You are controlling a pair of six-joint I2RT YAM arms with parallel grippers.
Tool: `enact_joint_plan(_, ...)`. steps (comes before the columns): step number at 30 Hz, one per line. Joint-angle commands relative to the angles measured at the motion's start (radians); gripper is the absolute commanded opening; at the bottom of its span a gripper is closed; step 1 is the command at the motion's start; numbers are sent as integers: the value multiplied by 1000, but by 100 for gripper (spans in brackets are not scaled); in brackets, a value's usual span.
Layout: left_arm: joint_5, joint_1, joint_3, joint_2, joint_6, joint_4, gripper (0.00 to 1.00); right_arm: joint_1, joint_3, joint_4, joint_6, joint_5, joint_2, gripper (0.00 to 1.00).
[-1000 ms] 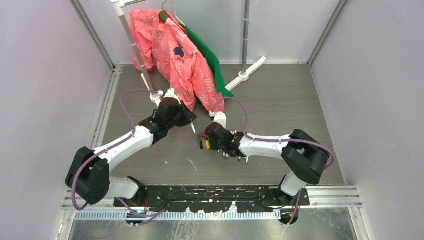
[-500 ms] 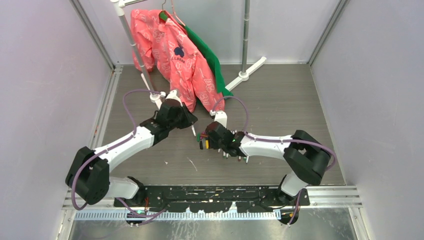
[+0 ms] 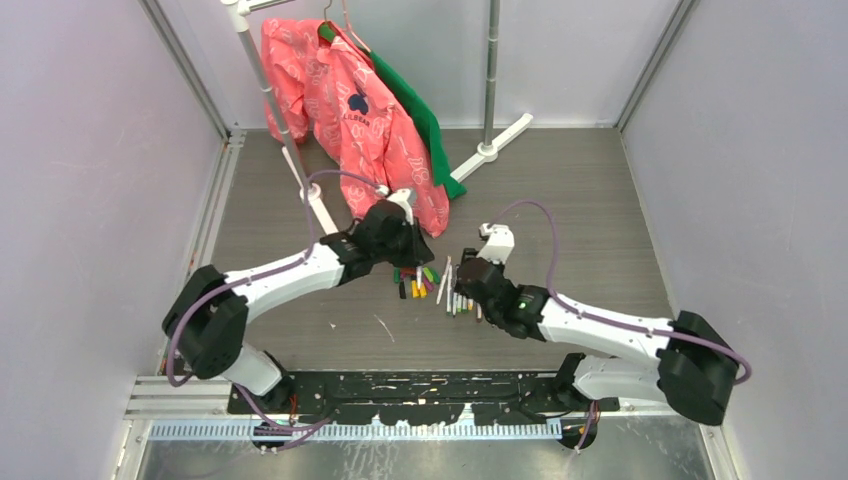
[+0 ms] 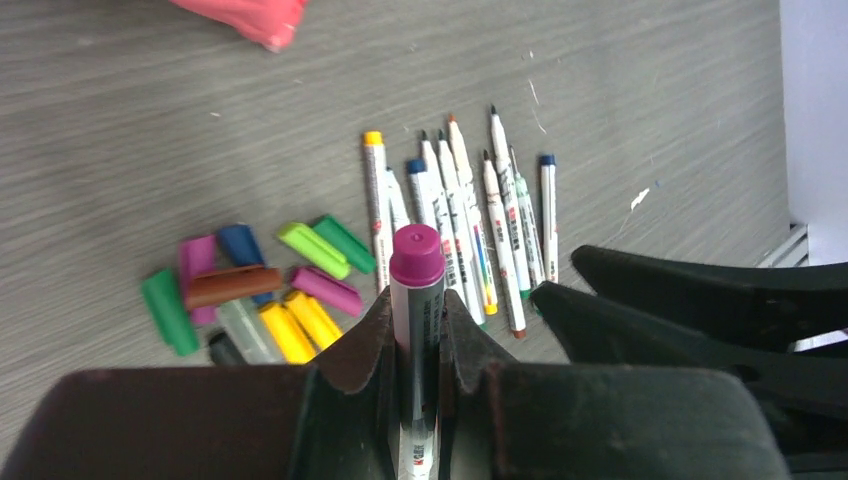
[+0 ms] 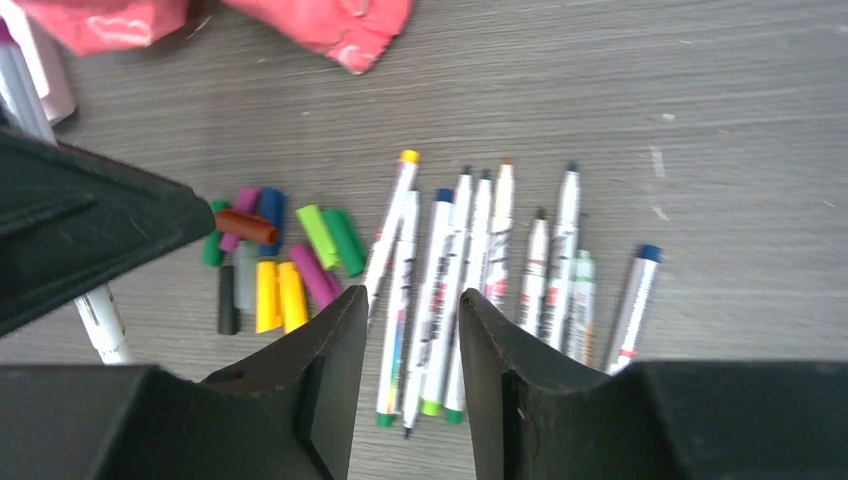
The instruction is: Open the pen caps
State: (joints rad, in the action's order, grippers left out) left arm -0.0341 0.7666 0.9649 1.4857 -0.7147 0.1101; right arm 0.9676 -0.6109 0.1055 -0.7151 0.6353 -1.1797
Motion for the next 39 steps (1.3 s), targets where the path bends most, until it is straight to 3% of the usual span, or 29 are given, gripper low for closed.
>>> enact_joint_plan(1,-44,63,76,83,9,-7,0,-21,59,12,-79,140,139,45)
enact_joint_plan(18,-146,162,261,409,-108,-101,0,-73,140,104,-116,187,318,49)
enact_joint_plan(23,-124,167,294,441,-115,-79,15,-85,148,105,-113,178,331,49)
enact_joint_plan(39,-41,172,331,458,-113,-12,27,-90,149,108,-94,172,342,50)
